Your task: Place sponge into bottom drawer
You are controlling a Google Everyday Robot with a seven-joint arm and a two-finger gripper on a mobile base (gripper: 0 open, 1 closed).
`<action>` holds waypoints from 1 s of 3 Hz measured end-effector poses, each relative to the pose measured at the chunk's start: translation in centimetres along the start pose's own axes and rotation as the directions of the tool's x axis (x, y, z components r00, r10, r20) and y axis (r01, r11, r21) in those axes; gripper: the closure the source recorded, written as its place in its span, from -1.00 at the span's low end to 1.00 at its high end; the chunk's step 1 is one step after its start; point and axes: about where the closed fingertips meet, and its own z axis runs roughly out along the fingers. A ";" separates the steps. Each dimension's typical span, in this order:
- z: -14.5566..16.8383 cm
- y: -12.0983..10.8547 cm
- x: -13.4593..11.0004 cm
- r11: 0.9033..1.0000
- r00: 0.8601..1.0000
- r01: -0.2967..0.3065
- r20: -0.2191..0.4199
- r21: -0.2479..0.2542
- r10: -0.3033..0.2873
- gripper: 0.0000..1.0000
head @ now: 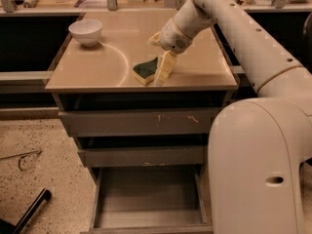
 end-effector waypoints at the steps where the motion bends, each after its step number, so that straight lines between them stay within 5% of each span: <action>1: 0.8 -0.1 0.5 1.000 1.000 -0.011 0.007 -0.016 0.011 -1.00; 3: 2.3 -0.3 1.4 0.998 0.998 -0.042 0.042 -0.053 0.044 -1.00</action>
Offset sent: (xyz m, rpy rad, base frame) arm 0.0049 -0.0059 -0.0238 0.0397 0.0885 0.0054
